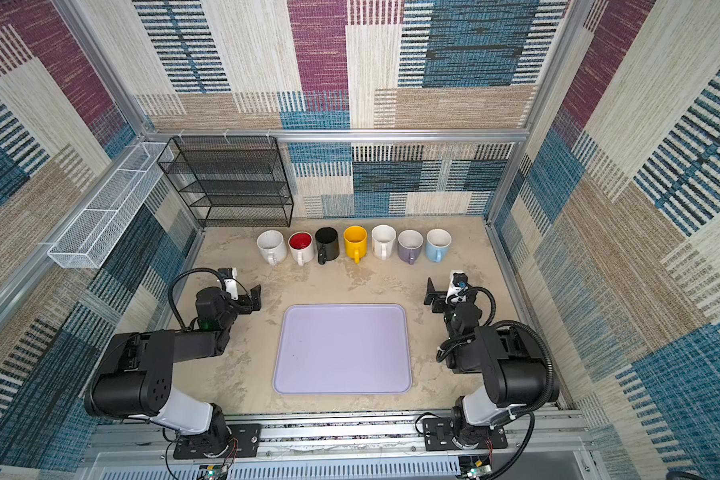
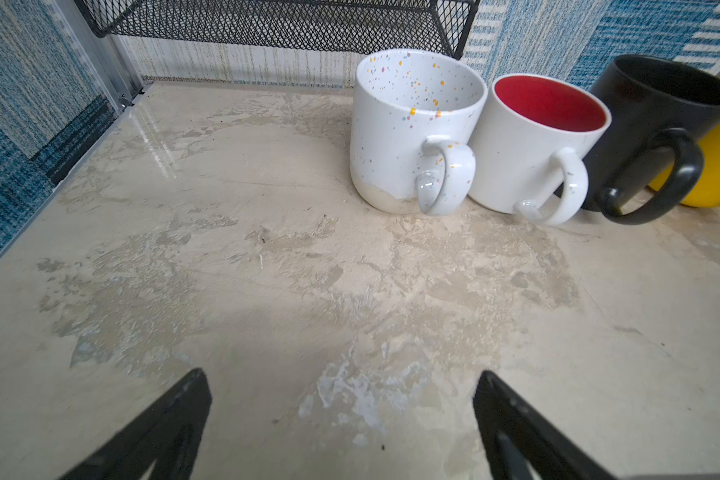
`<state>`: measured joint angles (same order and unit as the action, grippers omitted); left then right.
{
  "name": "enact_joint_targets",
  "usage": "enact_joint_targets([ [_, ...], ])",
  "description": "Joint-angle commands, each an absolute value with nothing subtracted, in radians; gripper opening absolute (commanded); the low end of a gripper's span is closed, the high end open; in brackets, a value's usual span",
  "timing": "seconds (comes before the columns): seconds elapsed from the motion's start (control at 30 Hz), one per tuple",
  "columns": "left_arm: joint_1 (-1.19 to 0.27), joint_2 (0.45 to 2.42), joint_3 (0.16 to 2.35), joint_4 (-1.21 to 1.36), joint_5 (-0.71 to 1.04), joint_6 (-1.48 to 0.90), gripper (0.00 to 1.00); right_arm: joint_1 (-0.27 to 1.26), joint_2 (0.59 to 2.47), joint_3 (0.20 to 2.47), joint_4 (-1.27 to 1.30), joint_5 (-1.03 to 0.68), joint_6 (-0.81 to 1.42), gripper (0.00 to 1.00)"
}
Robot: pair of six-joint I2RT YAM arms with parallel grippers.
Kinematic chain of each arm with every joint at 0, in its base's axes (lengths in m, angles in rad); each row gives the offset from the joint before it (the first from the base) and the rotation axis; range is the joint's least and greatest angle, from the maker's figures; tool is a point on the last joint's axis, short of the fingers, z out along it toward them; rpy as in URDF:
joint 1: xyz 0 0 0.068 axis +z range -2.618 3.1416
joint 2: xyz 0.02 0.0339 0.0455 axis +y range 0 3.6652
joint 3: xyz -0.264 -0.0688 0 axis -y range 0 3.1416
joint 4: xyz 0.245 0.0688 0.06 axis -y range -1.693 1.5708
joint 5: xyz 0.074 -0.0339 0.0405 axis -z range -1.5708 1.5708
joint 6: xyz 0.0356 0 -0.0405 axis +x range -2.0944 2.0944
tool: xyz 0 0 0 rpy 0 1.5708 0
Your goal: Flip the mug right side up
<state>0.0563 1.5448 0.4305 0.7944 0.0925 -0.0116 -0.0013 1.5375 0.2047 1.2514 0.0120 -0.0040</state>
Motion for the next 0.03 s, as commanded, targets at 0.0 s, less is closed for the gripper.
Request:
enact_joint_targets([
  [0.0, 0.057, 1.546, 0.439, 0.801, 0.1, 0.012, 0.99, -0.002, 1.535, 0.206, 1.292, 0.028, -0.013, 1.0],
])
